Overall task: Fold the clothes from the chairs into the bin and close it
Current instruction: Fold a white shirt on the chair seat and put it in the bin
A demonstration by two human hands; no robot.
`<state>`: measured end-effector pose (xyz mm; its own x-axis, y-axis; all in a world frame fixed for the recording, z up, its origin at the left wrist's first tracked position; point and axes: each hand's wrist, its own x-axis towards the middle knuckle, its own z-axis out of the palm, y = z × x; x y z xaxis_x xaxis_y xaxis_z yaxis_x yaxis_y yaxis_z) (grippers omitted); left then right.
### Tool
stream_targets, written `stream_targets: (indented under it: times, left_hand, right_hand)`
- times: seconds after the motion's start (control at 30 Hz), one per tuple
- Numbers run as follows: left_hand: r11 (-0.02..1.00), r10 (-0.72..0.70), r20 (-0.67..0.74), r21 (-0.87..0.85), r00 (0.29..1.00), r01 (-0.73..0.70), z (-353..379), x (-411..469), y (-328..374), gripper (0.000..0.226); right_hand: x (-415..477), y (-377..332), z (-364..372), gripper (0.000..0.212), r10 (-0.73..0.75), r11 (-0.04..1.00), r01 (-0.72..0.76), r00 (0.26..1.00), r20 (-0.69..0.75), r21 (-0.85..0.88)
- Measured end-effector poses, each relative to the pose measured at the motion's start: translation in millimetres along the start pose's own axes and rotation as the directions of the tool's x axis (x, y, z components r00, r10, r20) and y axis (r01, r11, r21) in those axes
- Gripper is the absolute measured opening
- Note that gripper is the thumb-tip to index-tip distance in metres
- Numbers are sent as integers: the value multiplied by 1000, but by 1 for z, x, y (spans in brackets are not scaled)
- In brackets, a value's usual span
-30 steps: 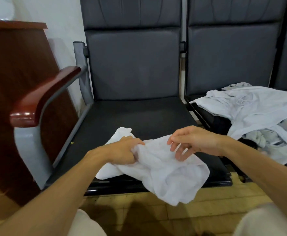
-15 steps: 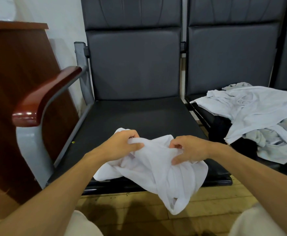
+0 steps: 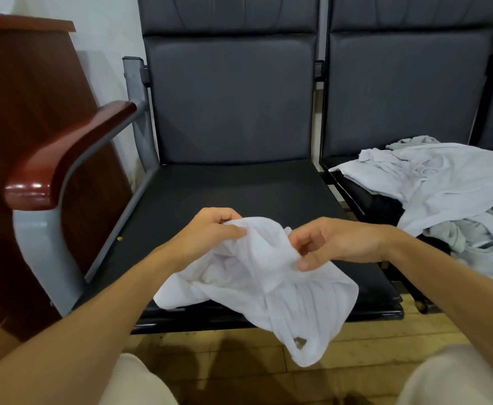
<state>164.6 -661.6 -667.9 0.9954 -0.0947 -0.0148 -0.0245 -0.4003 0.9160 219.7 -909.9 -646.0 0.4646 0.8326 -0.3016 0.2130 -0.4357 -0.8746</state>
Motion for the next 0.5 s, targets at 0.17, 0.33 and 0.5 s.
stream_targets:
  times: [0.17,0.33,0.5]
  left_hand:
    - [992,-74,95,108,993,64,-8,-12,-3,33]
    - [974,-96,123,215,988,68,-13,-25,-4,16]
    - [912,-195,285,404,938,67,-23,-41,-5,17]
  right_hand:
    - [3,13,4,24,175,962,-148,980,101,-227]
    - [3,16,8,28,147,970,-142,989,11,-199]
    - [9,11,25,28,162,914,-183,983,-88,-362]
